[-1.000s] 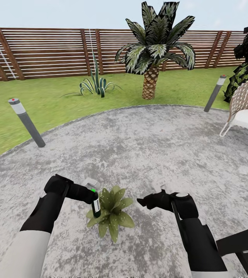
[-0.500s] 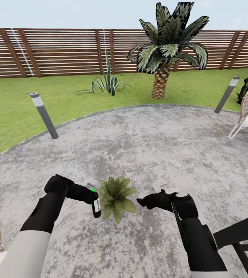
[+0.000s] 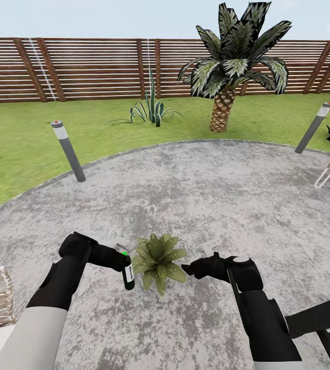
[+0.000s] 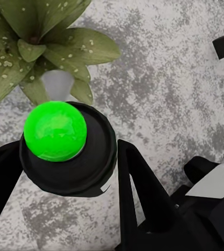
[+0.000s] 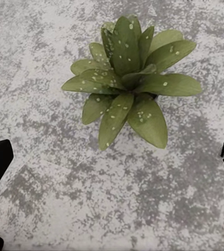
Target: Pick up the pesticide atomizer in the garden and spray insectifuge to fully cover both potted plants in the garden.
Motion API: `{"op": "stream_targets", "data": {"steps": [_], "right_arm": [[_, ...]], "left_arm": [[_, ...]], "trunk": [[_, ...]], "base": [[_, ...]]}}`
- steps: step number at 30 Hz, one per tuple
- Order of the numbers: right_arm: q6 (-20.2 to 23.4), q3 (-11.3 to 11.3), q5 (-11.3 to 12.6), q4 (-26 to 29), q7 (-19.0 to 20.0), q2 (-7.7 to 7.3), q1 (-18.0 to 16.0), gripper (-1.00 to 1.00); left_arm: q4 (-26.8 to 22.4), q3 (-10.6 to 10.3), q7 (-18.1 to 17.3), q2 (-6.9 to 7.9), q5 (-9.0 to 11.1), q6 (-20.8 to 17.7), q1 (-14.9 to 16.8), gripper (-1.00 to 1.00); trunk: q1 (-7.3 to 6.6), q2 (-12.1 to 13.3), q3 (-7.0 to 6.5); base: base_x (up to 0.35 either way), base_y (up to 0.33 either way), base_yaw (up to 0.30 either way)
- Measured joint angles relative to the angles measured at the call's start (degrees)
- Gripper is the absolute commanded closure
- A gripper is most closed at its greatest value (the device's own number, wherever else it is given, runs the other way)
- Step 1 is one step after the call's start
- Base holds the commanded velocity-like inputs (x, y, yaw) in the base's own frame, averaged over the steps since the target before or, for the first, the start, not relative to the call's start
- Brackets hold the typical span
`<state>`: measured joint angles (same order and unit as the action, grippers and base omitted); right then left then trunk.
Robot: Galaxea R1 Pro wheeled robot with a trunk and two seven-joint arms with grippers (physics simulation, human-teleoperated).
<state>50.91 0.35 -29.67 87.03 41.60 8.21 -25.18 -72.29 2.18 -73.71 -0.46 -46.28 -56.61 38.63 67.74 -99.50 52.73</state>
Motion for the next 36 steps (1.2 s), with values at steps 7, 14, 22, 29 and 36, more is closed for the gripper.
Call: {"op": "stream_targets", "data": {"steps": [7, 14, 22, 29, 36], "right_arm": [[0.07, 0.15, 0.13, 0.18, 0.04, -0.07, 0.00, -1.00], [-0.75, 0.23, 0.03, 0.16, -0.14, -0.15, 0.19, -1.00], [-0.91, 10.76, -0.22, 0.83, 2.50, -0.72, -5.89, -1.00], [0.44, 16.25, -0.83, 0.08, 15.32, -2.01, -17.72, -1.00], [0.46, 16.64, -0.93, -0.01, 30.76, -9.77, -27.01, -1.00]], "left_arm": [[0.00, -0.31, -0.10, 0.05, -0.03, 0.22, -0.08, 1.00], [0.06, -0.30, 0.14, 0.91, -0.54, 0.33, -2.20, 1.00], [0.15, -3.16, -0.23, 3.23, -3.98, 1.34, -2.17, 1.00], [0.20, -5.40, -0.66, 5.27, -4.43, 4.80, -2.06, 1.00], [0.20, -5.59, -1.53, 6.79, -4.62, 9.34, -2.20, 1.00]], "trunk": [[0.00, 0.00, 0.00], [0.00, 0.00, 0.00], [0.00, 0.00, -0.01], [0.00, 0.00, -0.01], [0.00, 0.00, 0.00]], "base": [[0.000, 0.000, 0.000], [0.000, 0.000, 0.000], [0.000, 0.000, 0.000], [0.000, 0.000, 0.000], [0.000, 0.000, 0.000]]}}
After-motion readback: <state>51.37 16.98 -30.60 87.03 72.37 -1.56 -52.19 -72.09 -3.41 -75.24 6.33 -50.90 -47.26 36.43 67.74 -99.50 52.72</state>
